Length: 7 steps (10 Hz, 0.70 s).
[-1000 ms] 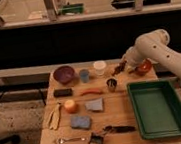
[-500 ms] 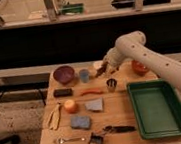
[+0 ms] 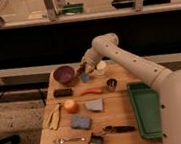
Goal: Place grapes in purple bowl
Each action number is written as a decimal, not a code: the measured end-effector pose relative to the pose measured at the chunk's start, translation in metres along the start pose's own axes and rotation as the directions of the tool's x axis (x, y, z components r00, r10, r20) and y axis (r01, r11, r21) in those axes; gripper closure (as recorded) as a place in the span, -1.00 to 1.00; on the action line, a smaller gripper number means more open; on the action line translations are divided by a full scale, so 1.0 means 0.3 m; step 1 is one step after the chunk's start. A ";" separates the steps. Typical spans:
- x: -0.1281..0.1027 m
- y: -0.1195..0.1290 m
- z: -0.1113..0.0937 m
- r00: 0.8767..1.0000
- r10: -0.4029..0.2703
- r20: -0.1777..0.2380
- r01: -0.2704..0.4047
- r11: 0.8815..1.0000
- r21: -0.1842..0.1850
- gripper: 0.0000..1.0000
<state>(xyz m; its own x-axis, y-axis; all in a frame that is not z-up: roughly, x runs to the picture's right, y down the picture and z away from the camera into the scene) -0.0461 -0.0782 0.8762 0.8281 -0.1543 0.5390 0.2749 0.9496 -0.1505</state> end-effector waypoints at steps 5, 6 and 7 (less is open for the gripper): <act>-0.223 -0.145 0.217 0.980 -0.127 0.156 0.125 0.992 0.019 1.00; -0.257 -0.157 0.245 0.972 -0.145 0.184 0.143 0.989 0.024 1.00; -0.289 -0.166 0.261 0.966 -0.162 0.204 0.160 0.987 0.029 1.00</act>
<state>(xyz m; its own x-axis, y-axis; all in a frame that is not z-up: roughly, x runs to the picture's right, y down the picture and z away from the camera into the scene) -0.1698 -0.0908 0.9020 0.6554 -0.2474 0.7136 0.3891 0.9204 -0.0383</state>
